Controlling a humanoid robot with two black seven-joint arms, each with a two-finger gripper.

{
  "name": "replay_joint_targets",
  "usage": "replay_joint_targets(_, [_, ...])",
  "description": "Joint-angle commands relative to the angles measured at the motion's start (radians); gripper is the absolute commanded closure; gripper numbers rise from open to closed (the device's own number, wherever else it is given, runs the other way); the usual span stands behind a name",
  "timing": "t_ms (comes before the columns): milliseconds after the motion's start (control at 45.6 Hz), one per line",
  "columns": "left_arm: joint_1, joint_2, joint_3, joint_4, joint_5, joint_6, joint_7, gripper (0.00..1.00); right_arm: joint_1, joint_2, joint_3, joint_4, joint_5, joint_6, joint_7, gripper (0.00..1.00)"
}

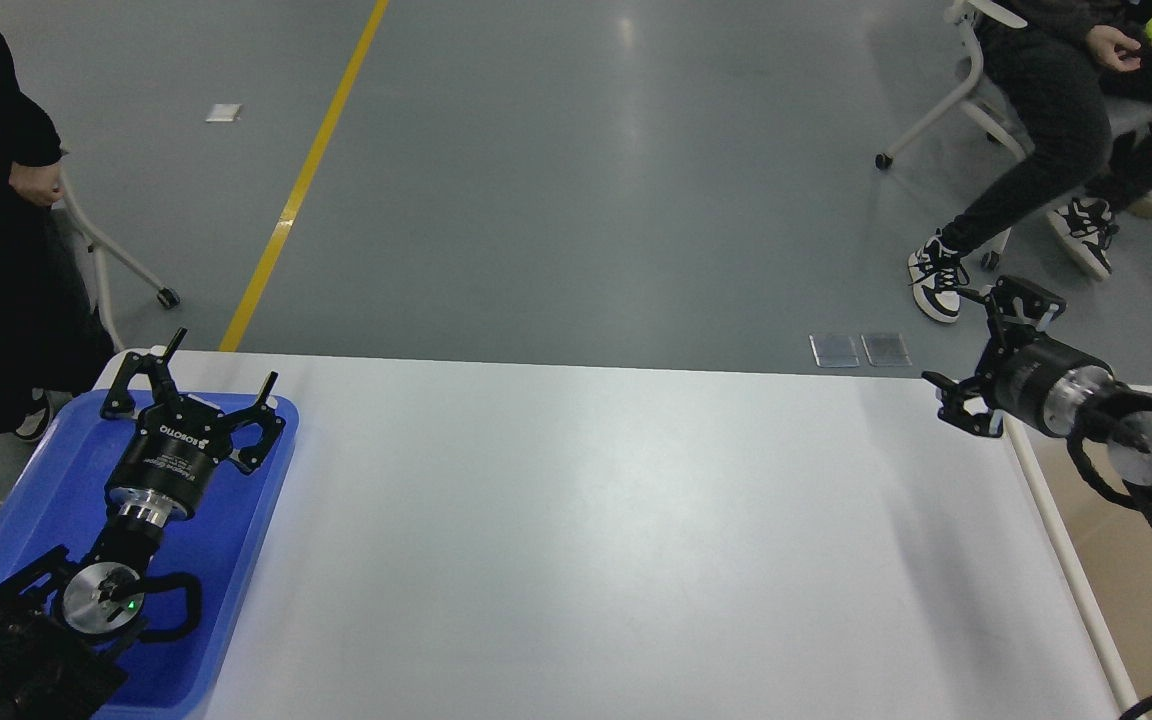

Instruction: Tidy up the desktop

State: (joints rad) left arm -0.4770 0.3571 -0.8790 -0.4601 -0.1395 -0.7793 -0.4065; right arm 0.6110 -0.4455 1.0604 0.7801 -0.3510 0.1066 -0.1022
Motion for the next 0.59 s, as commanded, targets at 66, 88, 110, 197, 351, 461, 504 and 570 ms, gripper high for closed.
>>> replay_joint_targets(66, [0.0,-0.001,0.0,0.0,0.0,0.0,0.0,0.01,-0.023,0.146,0.064,-0.166,0.021,-0.007,0.376,0.0])
replay_joint_targets(88, [0.0,-0.001,0.0,0.0,0.0,0.0,0.0,0.01,-0.023,0.151,0.062,-0.182,0.026,-0.007,0.412,0.0])
replay_joint_targets(110, [0.0,-0.001,0.0,0.0,0.0,0.0,0.0,0.01,-0.023,0.154,0.059,-0.199,0.03,-0.007,0.444,0.0])
replay_joint_targets(197, [-0.002,-0.001,0.0,0.0,0.0,0.0,0.0,0.01,-0.023,0.177,0.056,-0.249,0.041,-0.007,0.553,0.0])
replay_joint_targets(351, [-0.002,-0.001,0.0,0.0,0.0,0.0,0.0,0.01,-0.023,0.211,0.058,-0.312,0.044,-0.008,0.588,0.0])
replay_joint_targets(461, [-0.002,-0.001,0.0,0.0,0.0,0.0,0.002,0.01,-0.027,0.231,0.064,-0.323,0.05,-0.018,0.59,0.0])
replay_joint_targets(504, [-0.002,-0.001,0.0,0.0,0.0,0.0,0.0,0.01,-0.031,0.231,0.064,-0.334,0.072,-0.018,0.592,0.0])
replay_joint_targets(570, [-0.002,-0.001,0.0,0.0,0.0,0.0,0.0,0.01,-0.033,0.231,0.056,-0.34,0.116,-0.015,0.59,0.0])
